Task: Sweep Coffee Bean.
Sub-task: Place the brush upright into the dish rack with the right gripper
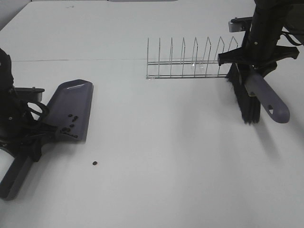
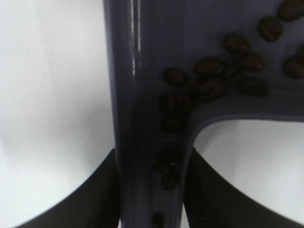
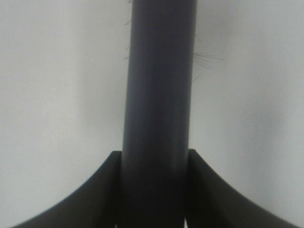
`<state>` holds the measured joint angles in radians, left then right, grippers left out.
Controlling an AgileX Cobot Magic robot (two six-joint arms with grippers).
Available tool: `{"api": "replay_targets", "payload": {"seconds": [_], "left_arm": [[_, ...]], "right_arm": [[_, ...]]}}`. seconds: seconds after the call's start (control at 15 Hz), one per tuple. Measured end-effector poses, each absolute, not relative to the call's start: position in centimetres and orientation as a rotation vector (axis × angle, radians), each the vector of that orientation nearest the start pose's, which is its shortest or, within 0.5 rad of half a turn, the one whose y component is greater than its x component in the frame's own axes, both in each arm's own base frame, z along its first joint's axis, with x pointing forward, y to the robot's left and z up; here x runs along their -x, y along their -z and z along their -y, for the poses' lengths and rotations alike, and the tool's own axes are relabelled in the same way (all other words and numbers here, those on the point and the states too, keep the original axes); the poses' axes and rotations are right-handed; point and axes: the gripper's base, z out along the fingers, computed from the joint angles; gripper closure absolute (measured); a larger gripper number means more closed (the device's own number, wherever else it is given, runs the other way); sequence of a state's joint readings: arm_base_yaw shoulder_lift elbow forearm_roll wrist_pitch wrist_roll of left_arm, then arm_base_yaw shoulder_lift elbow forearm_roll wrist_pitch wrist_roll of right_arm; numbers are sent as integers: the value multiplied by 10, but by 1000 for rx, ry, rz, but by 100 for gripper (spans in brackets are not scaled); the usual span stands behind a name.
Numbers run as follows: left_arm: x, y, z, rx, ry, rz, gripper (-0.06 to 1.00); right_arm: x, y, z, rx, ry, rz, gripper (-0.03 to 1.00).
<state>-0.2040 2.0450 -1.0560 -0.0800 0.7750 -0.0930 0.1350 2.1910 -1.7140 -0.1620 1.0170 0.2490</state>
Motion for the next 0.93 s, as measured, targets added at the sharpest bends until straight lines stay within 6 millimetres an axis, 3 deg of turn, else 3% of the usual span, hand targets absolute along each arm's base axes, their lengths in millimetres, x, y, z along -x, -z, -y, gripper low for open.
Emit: {"api": "replay_targets", "payload": {"seconds": [0.6,0.93], "left_arm": [[-323,-83,73,-44,94,-3205,61],[-323,-83,74,-29,108,-3199,61]], "right_arm": [[-497,-160,-56,-1,114,-2822,60],[-513,-171,-55,-82,124,-2736,60]]}}
